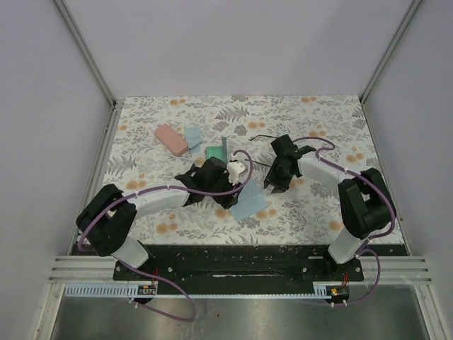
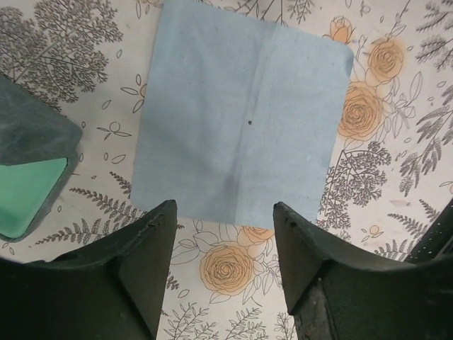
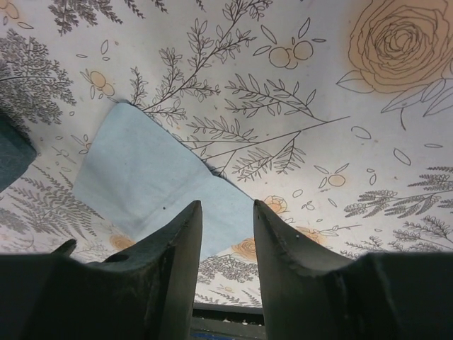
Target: Organize the sunglasses
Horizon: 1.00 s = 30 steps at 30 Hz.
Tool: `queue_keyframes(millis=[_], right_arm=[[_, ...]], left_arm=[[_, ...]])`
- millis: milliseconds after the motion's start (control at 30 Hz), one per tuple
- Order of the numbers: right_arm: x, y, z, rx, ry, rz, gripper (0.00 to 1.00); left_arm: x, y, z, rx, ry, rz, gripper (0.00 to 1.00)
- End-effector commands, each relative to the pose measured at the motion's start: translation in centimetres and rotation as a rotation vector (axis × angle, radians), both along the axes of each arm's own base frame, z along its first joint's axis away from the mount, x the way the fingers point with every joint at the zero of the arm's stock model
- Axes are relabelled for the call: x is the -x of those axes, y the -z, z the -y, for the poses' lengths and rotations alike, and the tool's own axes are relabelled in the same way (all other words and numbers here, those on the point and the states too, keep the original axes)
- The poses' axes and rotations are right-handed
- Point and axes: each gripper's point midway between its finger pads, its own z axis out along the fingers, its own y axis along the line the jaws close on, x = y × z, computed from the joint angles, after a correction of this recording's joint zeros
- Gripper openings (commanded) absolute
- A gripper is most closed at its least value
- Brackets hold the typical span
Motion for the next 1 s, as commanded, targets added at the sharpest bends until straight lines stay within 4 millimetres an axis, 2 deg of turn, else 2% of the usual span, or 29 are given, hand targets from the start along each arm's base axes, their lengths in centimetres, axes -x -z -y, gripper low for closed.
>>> queue_keyframes(millis=[0,200,333,567,667,800,933,967], right_arm=[[-0.8,-2.5,0.0,-0.011,0.067,0.06,0.43],[-0.1,-1.4,-0.2,-0.017,0.077,0.011,0.42],[0.1,-1.2,-0.1,-0.016,0.09,-0.004,0.42],[-0.1,-1.6,-0.3,-0.026,0.099,0.004,0.42],[0.0,-1.5,-0.3,-0.031,0.107,0.0,0.42],[0.2,-1.4,-0.6,-0.053,0.143,-0.021,0.42],[0.6,-1.2,-0.8,-0.07,0.179,-0.046,0.43],[0.7,-1.0,-0.8,-0.073,0.192,-0.053,0.47]], left_arm=[[-0.6,0.4,0.7,-0.046,0.055,0.034,0.58],[0.7,1.6,1.5,-0.072,0.122,0.011,0.47],[1.3,2.4,1.7,-0.086,0.146,-0.019,0.47],[1.2,4.2,1.4,-0.152,0.131,-0.032,0.44],[1.0,5.3,0.9,-0.209,0.109,-0.016,0.35],[1.2,6.1,0.9,-0.244,0.112,-0.02,0.13],[1.7,5.9,1.6,-0.235,0.129,-0.023,0.05],[1.9,5.8,1.7,-0.229,0.135,-0.025,0.04]])
